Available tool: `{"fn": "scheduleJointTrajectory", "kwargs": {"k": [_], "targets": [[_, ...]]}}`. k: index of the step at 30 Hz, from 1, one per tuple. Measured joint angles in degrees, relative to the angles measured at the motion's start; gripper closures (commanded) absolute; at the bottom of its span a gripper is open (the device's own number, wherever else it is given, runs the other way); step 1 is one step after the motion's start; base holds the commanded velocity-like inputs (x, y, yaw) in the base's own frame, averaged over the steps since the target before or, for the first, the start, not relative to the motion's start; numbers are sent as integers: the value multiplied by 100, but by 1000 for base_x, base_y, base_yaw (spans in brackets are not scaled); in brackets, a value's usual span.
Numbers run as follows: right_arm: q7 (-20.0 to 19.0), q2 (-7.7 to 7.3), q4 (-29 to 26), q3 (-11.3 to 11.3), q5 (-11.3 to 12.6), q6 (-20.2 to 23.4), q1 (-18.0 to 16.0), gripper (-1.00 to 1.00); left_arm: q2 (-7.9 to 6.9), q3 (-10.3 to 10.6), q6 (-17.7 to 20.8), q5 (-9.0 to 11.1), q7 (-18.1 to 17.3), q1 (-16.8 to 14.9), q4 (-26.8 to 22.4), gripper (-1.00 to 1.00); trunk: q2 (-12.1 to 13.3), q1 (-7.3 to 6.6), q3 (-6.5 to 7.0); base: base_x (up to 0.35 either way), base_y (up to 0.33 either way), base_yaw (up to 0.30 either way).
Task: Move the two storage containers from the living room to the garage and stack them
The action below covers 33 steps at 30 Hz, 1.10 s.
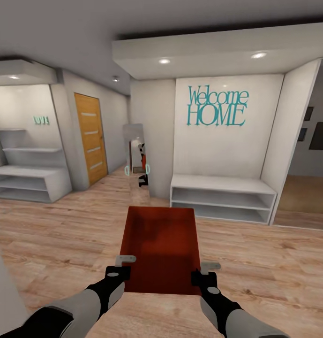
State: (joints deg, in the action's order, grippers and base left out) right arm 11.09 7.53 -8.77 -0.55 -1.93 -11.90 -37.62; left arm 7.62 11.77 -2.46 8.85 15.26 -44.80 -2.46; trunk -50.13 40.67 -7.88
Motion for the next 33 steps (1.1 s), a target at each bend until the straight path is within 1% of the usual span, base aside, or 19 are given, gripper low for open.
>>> {"fn": "scheduleJointTrajectory", "kwargs": {"k": [17, 33], "targets": [[-1, 0, 8, 3, 1, -8, 0, 100, 0, 4, 0, 0, 1, 0, 0, 100, 0, 0, 0, 325, 0, 13], [1, 1, 2, -2, 0, -3, -1, 100, -1, 0, -2, 0, 1, 1, -1, 100, 0, 0, 0, 325, 0, 254]]}}
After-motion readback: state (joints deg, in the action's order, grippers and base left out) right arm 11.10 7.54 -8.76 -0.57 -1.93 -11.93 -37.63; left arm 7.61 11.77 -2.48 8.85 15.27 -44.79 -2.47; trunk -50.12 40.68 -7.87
